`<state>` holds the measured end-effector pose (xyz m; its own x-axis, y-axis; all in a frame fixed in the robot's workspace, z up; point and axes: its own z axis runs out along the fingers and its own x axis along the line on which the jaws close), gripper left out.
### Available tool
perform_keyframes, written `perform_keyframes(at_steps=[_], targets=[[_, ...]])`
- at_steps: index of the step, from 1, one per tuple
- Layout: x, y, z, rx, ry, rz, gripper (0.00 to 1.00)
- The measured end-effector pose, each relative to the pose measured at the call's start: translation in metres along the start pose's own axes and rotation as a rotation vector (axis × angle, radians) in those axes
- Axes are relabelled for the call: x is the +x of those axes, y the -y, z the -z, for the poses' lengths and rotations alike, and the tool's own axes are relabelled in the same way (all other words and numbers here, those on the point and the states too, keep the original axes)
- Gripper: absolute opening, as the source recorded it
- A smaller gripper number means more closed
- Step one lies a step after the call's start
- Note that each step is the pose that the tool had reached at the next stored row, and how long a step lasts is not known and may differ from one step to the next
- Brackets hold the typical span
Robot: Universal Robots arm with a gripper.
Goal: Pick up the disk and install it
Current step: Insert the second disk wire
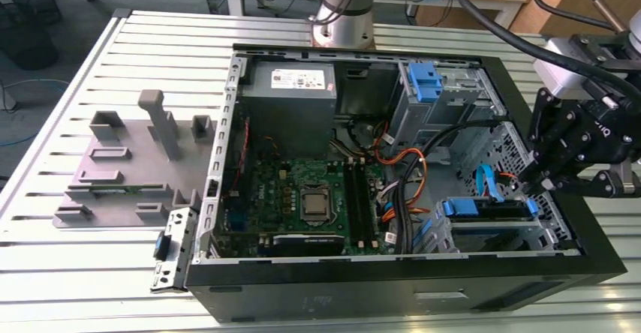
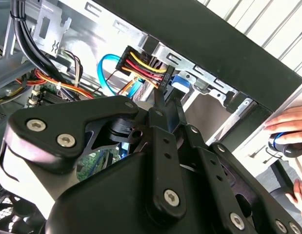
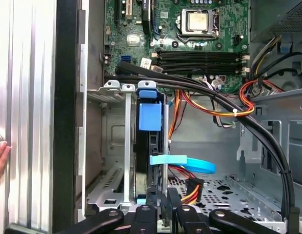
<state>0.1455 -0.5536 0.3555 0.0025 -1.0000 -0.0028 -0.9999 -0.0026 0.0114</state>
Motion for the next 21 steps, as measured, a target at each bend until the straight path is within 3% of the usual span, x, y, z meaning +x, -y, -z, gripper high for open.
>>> perform_keyframes(at_steps=[9, 10, 12, 13, 14, 18, 21], targets=[[-0.0032, 0.0047, -0.0026, -0.0001, -0.0014, 0.000, 0.24], [-0.0049, 0.0161, -0.0046, 0.0002, -0.0018, 0.000, 0.24], [-0.0050, 0.0159, 0.0043, 0.0002, -0.0017, 0.000, 0.24], [-0.0050, 0.0158, 0.0190, 0.0002, -0.0017, -0.003, 0.24], [-0.0051, 0.0158, 0.0227, 0.0002, -0.0019, -0.003, 0.24], [-0.0051, 0.0158, 0.0231, 0.0002, -0.0012, -0.003, 0.24], [-0.0050, 0.0158, 0.0232, 0.0002, 0.0042, -0.003, 0.24]])
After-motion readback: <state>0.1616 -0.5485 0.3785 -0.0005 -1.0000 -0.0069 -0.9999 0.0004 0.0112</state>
